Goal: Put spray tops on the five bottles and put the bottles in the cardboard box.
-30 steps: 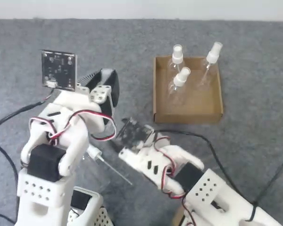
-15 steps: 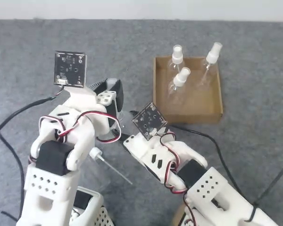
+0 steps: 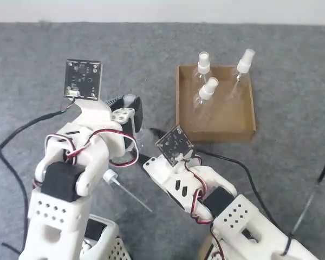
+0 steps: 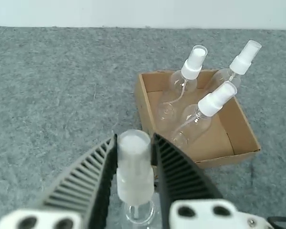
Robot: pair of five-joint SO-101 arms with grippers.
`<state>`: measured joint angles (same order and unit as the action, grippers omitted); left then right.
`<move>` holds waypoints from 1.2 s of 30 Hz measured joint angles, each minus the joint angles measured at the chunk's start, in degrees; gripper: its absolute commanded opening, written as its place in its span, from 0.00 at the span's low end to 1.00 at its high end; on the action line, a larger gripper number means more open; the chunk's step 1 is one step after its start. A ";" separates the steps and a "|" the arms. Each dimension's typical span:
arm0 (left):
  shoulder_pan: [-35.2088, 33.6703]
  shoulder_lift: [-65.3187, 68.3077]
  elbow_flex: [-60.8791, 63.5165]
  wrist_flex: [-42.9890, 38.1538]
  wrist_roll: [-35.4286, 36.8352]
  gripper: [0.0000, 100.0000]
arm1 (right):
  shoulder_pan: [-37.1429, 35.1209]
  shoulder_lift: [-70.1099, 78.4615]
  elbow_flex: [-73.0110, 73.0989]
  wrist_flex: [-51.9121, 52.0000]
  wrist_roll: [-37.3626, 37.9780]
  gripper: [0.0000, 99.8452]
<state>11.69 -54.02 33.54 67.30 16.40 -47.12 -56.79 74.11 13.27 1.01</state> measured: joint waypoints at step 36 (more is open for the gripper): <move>2.64 -0.26 2.81 1.85 -9.85 0.02 | 0.09 0.09 1.49 -2.37 0.00 0.01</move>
<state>14.33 -54.29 36.35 69.14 6.55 -47.03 -56.70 75.60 10.90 1.01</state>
